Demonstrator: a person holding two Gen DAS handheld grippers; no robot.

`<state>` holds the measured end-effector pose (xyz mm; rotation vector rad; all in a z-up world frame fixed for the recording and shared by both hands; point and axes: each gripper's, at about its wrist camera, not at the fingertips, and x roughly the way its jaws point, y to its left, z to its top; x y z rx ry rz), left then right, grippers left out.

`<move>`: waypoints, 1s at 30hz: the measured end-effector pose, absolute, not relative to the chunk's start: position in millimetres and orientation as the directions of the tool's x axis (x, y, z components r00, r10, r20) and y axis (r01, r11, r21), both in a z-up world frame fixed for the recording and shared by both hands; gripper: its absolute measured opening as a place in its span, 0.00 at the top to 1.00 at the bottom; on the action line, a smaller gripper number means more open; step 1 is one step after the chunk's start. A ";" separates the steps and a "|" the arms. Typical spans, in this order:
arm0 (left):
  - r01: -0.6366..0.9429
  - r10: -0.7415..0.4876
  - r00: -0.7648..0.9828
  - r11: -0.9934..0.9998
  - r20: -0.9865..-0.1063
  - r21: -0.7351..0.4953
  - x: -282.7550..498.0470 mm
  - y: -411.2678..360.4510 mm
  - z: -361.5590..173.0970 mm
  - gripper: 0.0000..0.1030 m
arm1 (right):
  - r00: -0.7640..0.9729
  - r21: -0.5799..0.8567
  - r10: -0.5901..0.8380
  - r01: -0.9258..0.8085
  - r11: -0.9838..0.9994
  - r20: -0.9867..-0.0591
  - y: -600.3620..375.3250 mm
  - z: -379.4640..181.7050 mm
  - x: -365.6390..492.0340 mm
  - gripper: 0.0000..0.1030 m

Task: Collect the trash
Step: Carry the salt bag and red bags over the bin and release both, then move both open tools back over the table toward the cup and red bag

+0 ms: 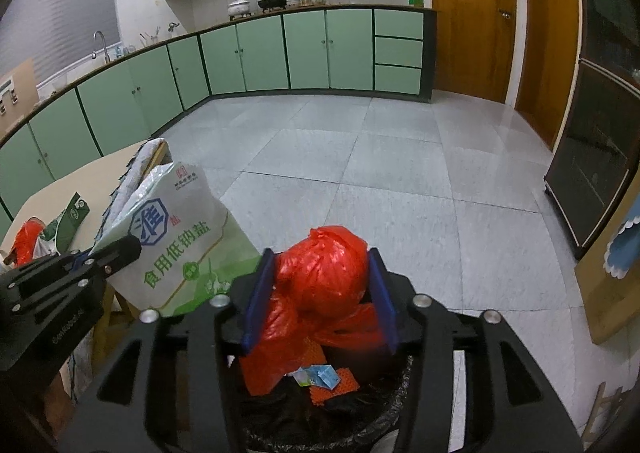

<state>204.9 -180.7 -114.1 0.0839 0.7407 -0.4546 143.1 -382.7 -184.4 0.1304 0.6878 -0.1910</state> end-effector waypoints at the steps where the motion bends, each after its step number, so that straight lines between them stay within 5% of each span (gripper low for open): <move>1: 0.428 -0.371 0.640 0.900 -0.673 -0.090 207.7 -182.4 -114.4 0.83 | 0.757 0.054 -0.132 0.216 0.975 -0.640 -383.4 -184.9 142.2 0.48; 6: 0.429 -0.379 0.636 0.898 -0.673 -0.100 211.3 -181.0 -114.5 0.58 | 0.761 0.051 -0.138 0.219 0.974 -0.634 -383.2 -182.7 144.0 0.34; 21: 0.316 -0.300 0.776 0.946 -0.555 -0.069 191.5 -112.3 -58.8 0.29 | 0.815 0.036 -0.155 0.210 0.977 -0.558 -360.8 -142.7 122.6 0.08; 26: 0.227 -0.216 0.836 0.973 -0.505 -0.039 174.2 -60.7 -40.9 0.13 | 0.843 0.054 -0.109 0.161 0.985 -0.527 -332.4 -126.5 123.0 0.05; 30: 0.147 -0.134 0.861 0.989 -0.490 -0.012 159.5 -12.3 -35.3 0.09 | 0.853 0.091 -0.048 0.112 0.990 -0.519 -302.9 -119.6 130.1 0.05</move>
